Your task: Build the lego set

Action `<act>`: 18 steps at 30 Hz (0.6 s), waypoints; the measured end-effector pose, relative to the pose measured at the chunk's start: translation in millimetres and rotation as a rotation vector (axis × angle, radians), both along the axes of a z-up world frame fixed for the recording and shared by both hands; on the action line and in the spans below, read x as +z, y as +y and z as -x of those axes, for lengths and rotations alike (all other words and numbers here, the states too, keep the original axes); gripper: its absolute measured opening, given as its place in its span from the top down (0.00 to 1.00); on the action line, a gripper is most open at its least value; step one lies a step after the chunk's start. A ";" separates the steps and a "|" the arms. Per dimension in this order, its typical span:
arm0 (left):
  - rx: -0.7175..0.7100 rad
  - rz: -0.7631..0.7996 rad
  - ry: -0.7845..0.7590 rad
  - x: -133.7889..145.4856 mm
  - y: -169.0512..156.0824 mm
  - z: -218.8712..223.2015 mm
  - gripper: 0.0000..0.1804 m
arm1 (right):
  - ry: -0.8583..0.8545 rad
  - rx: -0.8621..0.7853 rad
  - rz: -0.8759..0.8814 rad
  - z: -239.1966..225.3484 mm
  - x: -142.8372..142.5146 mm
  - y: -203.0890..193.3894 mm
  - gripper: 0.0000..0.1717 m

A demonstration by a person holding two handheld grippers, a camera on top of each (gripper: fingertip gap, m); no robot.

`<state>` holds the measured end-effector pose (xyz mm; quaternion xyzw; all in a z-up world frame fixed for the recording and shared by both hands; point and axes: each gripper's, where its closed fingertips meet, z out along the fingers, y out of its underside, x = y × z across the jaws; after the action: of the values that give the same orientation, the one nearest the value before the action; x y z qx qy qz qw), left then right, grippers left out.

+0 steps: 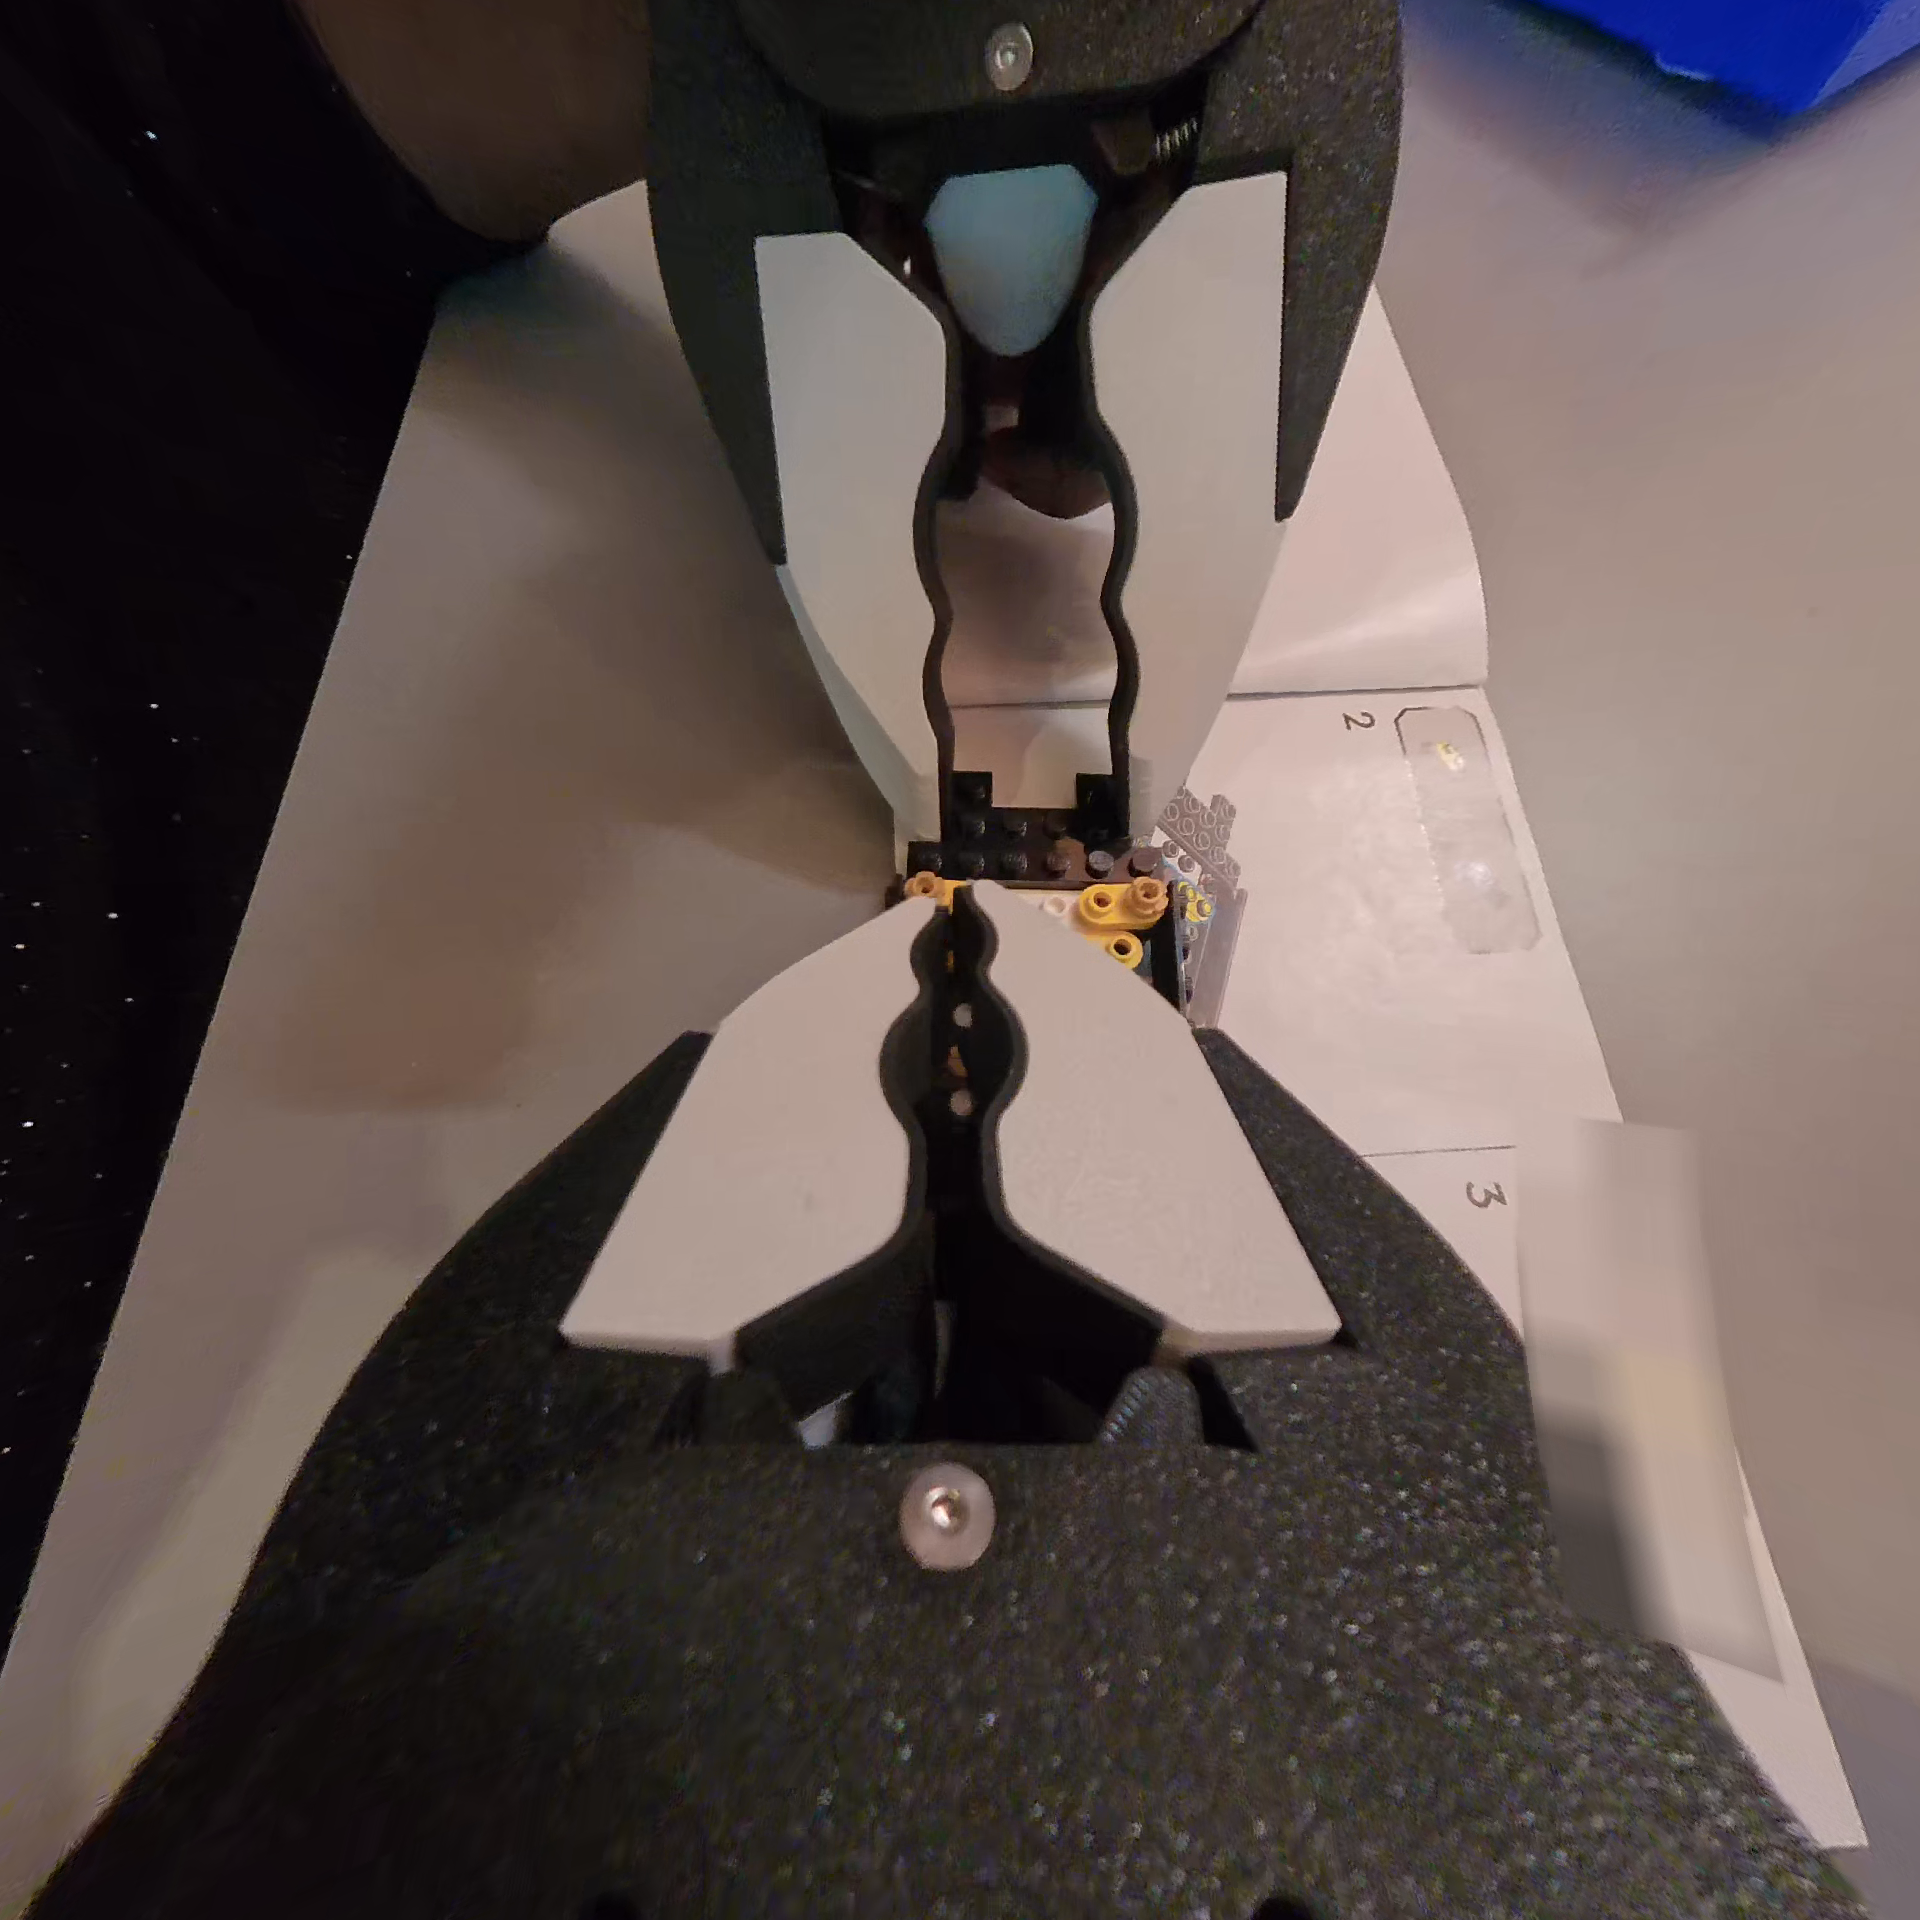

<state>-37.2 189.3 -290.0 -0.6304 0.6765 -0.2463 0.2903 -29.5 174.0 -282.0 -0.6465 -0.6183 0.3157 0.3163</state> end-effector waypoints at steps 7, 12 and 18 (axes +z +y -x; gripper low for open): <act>-0.002 0.000 -0.005 0.0 -0.1 -0.2 0.82 | -0.012 -0.011 0.034 0.1 -2.1 1.9 1.00; -0.003 -0.001 -0.001 -0.1 -0.1 -0.2 0.82 | -0.013 -0.012 0.017 0.2 -2.2 1.8 1.00; -0.002 -0.005 0.003 -0.1 -0.1 -0.3 0.82 | -0.014 -0.013 0.007 0.5 -2.3 1.9 1.00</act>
<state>-36.8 189.2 -290.1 -0.6294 0.6781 -0.2439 0.2908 -30.0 175.9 -284.4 -0.6537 -0.6153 0.3112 0.3119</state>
